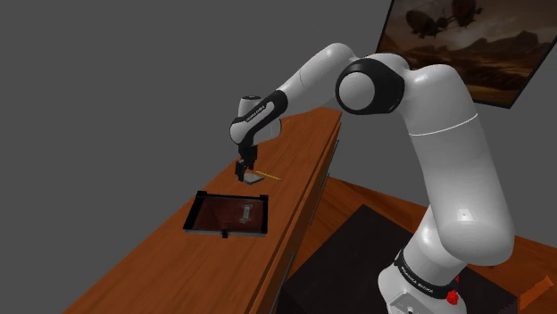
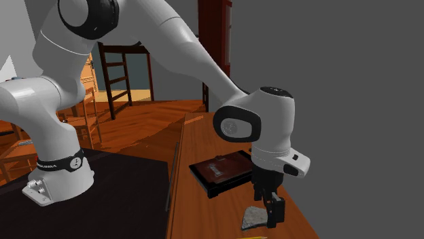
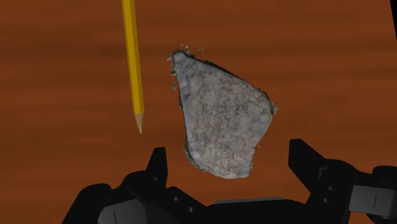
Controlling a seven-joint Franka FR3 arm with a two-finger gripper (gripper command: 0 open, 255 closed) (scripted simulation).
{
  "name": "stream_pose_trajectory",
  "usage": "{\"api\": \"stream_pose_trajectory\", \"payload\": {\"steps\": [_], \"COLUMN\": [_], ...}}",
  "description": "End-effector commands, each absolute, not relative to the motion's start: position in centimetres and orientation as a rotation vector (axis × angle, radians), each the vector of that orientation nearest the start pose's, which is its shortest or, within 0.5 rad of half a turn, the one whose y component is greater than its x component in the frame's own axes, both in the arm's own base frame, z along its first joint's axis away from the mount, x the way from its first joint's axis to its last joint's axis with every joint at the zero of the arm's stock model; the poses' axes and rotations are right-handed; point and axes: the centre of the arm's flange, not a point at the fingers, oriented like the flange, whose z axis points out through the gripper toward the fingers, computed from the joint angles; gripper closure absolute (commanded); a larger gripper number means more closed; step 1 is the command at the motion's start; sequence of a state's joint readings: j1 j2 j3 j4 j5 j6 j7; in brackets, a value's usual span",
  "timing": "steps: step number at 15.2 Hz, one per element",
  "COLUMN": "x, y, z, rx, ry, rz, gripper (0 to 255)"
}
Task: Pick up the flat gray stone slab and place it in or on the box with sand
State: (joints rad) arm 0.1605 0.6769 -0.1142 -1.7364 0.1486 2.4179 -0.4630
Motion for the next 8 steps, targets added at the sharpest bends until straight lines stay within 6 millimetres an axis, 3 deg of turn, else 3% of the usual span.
{"api": "stream_pose_trajectory", "payload": {"steps": [1,5,6,8], "x": [66.75,66.75,66.75,66.75], "y": [3.81,3.81,3.81,3.81], "z": [19.10,19.11,19.11,19.11], "rx": [-3.047,-3.047,-3.047,-3.047], "ry": [-0.655,-0.655,-0.655,-0.655], "rz": [-0.027,-0.027,-0.027,-0.027], "gripper": [0,0,255,255]}}
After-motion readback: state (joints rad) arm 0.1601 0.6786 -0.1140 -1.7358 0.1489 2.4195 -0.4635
